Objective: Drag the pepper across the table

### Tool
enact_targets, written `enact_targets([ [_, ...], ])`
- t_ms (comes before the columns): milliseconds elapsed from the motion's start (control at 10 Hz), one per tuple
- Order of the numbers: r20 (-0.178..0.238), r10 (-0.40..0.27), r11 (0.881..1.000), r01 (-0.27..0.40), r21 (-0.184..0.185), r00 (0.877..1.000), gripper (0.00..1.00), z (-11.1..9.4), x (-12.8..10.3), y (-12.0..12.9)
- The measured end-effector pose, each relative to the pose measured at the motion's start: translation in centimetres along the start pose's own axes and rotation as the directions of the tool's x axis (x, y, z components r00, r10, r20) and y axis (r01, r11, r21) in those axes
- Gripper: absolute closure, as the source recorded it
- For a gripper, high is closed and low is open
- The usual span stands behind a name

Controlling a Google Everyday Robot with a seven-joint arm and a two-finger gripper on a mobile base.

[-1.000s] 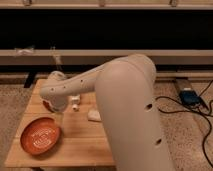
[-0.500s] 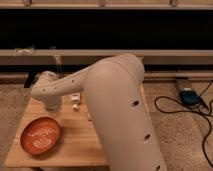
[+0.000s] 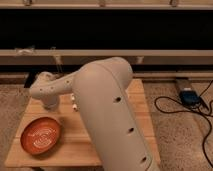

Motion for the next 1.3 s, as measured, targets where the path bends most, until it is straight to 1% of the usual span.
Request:
enact_targets([
  [100,-0.003,0.006,1.0,-0.006,0.006,1.0,0.74,1.1,0.2,0.7],
  [200,-0.005,0.011,1.0,-0.01,0.012,1.0,0.65,1.7,0.3,1.0],
  [300,-0.009,0.014,1.0,-0.014,0.016,1.0,0.59,2.2,0.5,1.4],
  [400,-0.01,0.015,1.0,-0.015,0.017,1.0,0.58,2.5,0.7,1.6],
  [500,-0.012,0.015,1.0,-0.015,0.016,1.0,0.54,2.5,0.9,1.9],
  [700,-0.015,0.015,1.0,-0.015,0.009,1.0,0.36,2.3,0.8,2.7],
  [800,-0.013,0.016,1.0,-0.016,0.007,1.0,0.34,2.1,0.5,2.8],
  [1300,-0.01,0.002,1.0,-0.002,-0.016,1.0,0.34,1.2,0.8,2.9],
])
